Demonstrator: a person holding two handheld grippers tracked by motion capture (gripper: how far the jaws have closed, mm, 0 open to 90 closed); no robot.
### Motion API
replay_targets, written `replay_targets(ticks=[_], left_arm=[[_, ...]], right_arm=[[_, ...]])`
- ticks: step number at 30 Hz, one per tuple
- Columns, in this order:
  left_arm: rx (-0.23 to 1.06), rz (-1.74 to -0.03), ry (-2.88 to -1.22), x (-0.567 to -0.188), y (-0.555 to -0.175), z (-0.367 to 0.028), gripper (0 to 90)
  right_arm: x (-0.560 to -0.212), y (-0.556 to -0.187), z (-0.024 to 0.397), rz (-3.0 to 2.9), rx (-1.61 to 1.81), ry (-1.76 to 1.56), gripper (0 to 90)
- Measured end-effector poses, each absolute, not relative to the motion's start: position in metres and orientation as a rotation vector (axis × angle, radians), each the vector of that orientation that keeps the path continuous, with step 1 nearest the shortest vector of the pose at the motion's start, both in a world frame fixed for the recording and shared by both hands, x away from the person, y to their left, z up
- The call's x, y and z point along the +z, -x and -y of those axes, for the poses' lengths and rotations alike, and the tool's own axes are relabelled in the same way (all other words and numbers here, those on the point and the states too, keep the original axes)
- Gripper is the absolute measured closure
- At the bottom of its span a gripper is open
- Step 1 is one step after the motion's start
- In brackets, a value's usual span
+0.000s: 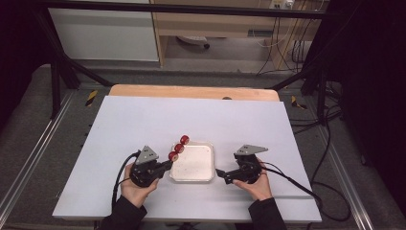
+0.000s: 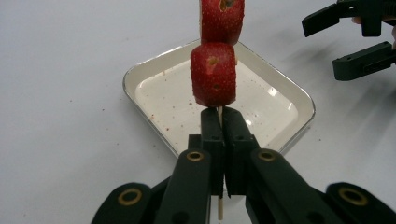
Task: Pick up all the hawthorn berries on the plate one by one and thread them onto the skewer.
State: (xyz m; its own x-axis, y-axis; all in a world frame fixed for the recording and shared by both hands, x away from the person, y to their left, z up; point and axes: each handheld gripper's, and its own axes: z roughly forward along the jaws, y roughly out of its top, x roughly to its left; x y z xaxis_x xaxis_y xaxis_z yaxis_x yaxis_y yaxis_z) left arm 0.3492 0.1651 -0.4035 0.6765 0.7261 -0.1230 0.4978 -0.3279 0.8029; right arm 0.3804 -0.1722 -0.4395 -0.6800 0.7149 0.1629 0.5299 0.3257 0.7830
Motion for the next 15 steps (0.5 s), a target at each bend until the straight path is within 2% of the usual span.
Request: replay_targets(ticks=[15], left_arm=[[0.277,-0.929,-2.149,-0.402,-0.373,-0.141,88.1]], right_arm=[[-0.454,-0.363,0.223,-2.397,1.205,-1.126,0.7]])
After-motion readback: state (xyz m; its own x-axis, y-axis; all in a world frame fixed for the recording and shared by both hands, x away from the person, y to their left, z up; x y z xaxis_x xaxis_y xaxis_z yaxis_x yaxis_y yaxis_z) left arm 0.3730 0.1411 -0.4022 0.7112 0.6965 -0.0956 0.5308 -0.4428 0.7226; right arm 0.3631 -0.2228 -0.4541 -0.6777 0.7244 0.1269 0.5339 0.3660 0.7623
